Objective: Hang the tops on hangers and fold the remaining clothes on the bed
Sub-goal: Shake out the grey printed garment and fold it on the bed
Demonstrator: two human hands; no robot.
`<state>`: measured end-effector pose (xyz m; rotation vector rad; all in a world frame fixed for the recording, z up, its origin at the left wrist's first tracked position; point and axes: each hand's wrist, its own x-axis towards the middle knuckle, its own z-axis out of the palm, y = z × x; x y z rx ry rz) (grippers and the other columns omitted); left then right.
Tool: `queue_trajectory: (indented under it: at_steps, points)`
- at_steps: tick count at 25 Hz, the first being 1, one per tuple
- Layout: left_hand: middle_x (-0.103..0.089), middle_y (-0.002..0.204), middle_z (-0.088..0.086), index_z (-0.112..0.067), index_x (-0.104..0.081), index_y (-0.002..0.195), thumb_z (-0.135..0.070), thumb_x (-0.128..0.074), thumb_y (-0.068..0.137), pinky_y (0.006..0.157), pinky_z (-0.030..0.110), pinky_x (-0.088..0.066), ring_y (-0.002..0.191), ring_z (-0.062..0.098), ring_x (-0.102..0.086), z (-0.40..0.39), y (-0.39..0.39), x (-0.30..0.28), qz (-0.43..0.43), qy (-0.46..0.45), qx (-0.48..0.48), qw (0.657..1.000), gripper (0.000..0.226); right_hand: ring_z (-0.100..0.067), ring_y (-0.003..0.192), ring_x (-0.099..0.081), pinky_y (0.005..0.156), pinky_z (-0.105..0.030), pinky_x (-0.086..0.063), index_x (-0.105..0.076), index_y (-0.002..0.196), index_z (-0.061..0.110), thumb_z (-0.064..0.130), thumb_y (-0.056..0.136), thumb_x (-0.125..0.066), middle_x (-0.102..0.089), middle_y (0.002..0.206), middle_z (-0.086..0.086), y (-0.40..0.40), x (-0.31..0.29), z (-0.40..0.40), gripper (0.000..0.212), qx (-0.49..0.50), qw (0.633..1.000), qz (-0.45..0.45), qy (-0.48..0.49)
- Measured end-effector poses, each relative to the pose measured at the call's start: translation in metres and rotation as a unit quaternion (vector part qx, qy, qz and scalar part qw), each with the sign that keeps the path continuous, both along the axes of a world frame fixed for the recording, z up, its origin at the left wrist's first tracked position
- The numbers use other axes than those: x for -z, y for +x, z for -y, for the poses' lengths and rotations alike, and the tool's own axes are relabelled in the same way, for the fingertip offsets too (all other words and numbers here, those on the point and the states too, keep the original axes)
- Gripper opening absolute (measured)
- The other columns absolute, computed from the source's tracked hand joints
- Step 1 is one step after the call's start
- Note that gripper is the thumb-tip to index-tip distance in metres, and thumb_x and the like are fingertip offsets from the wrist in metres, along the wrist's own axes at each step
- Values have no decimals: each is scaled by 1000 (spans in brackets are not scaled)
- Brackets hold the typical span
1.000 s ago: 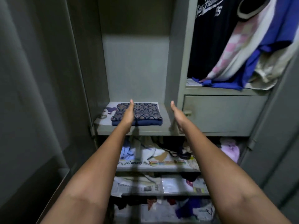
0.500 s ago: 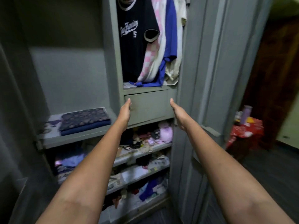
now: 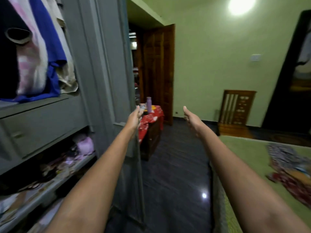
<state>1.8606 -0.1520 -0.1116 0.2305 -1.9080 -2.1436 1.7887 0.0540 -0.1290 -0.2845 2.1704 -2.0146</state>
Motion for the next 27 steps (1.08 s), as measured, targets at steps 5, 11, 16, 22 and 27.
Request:
queue_trajectory:
  at_steps: [5, 11, 16, 22, 27]
  points:
    - [-25, 156, 11, -9, -16, 152, -39, -22, 104, 116, 36, -16, 145, 25, -21, -66, -71, 3, -1, -24, 83, 996, 57, -24, 146, -16, 117, -42, -10, -23, 151, 16, 66, 91, -37, -19, 158, -7, -34, 9, -81, 79, 87, 996, 19, 14]
    - [-21, 157, 10, -11, -17, 152, -42, -24, 103, 116, 36, -16, 146, 27, -18, -112, -196, 6, -18, -37, 109, 993, 59, -22, 147, -13, 118, -41, -9, -20, 151, 17, 58, 96, -35, -17, 159, -6, -146, 16, -125, 71, 104, 994, -10, 16]
    - [-24, 156, 9, -13, -18, 151, -42, -26, 103, 116, 37, -18, 145, 26, -20, -142, -318, 0, -45, -58, 101, 992, 57, -23, 147, -10, 120, -44, -8, -18, 152, 20, 59, 96, -34, -12, 160, -5, -269, 0, -166, 70, 101, 994, -11, 30]
    - [-26, 156, 6, -15, -19, 152, -47, -26, 102, 119, 38, -18, 144, 22, -23, -169, -465, 11, -28, -64, 90, 993, 59, -25, 146, -16, 119, -50, -12, -25, 151, 24, 83, 73, -44, -20, 159, -4, -413, 2, -198, 100, 90, 995, 7, 31]
    - [-28, 155, 5, -17, -22, 151, -50, -26, 101, 118, 43, -19, 144, 23, -23, -189, -606, 19, -28, -76, 102, 991, 60, -25, 146, -13, 118, -49, -10, -22, 152, 22, 74, 84, -39, -17, 159, -3, -530, 16, -214, 87, 110, 993, 15, 40]
